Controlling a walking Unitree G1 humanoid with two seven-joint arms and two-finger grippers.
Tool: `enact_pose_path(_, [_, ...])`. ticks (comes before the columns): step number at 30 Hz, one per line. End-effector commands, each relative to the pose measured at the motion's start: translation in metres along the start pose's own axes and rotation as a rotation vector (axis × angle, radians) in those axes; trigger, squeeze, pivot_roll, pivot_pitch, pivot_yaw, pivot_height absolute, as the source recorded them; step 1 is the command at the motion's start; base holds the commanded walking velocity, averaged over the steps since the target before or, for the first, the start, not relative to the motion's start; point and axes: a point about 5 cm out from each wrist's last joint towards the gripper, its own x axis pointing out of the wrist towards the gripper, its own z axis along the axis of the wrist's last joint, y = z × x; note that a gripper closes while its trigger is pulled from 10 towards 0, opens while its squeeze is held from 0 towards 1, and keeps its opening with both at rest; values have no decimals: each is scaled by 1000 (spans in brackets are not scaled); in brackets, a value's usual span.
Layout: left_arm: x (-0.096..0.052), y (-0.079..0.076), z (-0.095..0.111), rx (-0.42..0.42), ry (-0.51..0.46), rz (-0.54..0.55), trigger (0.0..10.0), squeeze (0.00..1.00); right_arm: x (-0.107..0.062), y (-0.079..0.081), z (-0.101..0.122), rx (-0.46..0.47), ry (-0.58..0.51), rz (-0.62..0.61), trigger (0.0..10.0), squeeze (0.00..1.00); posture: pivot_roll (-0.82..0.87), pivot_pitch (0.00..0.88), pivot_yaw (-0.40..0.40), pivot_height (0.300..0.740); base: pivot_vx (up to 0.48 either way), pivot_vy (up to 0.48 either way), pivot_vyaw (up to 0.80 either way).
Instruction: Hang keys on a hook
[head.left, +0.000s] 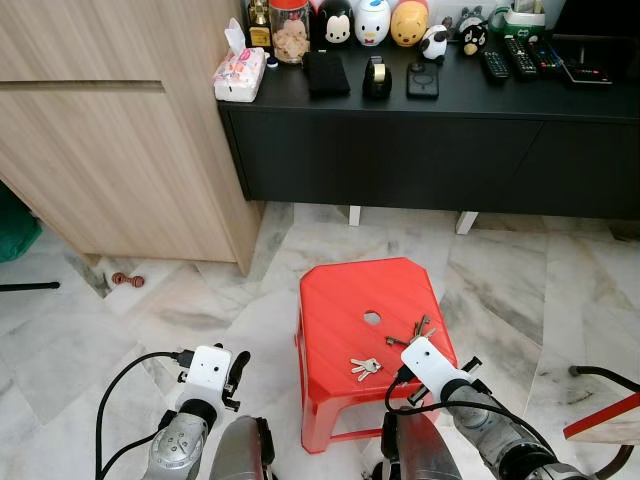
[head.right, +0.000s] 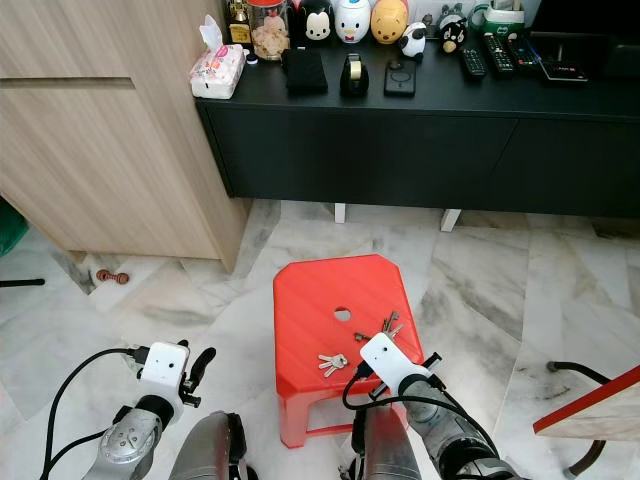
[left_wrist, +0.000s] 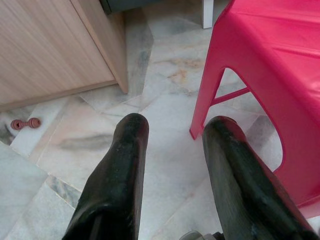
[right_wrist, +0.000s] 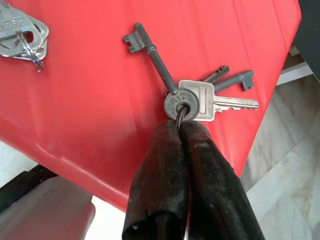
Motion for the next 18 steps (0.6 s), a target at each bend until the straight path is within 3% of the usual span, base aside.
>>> enact_pose_path(1, [-2, 1, -5, 25, 30, -6, 10000, 0, 1, -4, 4, 24, -25, -24, 0, 0, 34, 164, 13, 623, 0, 0, 0])
enact_pose_path(5, [2, 1, -5, 25, 35, -5, 10000, 0, 3, -12, 21, 123, -114, -81, 0, 0, 25, 147, 13, 623, 0, 0, 0])
enact_pose_path(9, [8, 1, -2, 28, 36, -3, 10000, 0, 3, -22, 39, 291, -207, -142, 0, 0, 19, 123, 9, 623, 0, 0, 0])
enact_pose_path(11, [9, 1, -1, 28, 34, 0, 10000, 0, 3, -23, 42, 322, -228, -153, 0, 0, 18, 120, 10, 623, 0, 0, 0])
enact_pose_path(15, [14, 3, 1, 28, 36, 10, 10000, 0, -3, -30, 57, 486, -369, -207, 0, 0, 11, 93, 9, 623, 0, 0, 0])
enact_pose_path(18, [15, 4, 0, 28, 41, 15, 10000, 0, -9, -38, 61, 544, -445, -272, 0, 0, 5, 80, 7, 623, 0, 0, 0])
